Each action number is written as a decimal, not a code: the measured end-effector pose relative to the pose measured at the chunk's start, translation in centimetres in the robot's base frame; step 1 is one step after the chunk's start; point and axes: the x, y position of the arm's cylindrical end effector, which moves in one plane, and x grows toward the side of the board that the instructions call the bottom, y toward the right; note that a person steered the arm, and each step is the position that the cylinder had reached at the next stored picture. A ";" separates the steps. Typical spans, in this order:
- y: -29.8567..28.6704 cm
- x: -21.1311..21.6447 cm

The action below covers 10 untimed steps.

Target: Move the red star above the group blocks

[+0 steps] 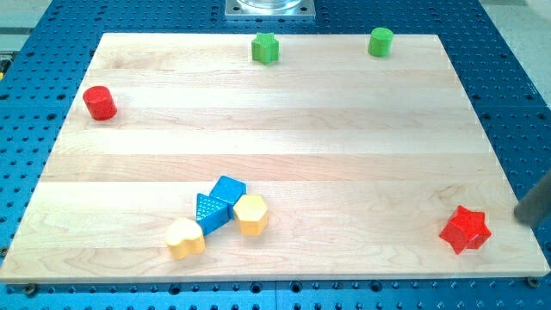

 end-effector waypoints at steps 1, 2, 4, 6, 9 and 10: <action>-5.0 1.4; -11.7 -0.8; -17.5 3.2; -29.4 -7.0; -19.8 -2.3; -14.9 -5.6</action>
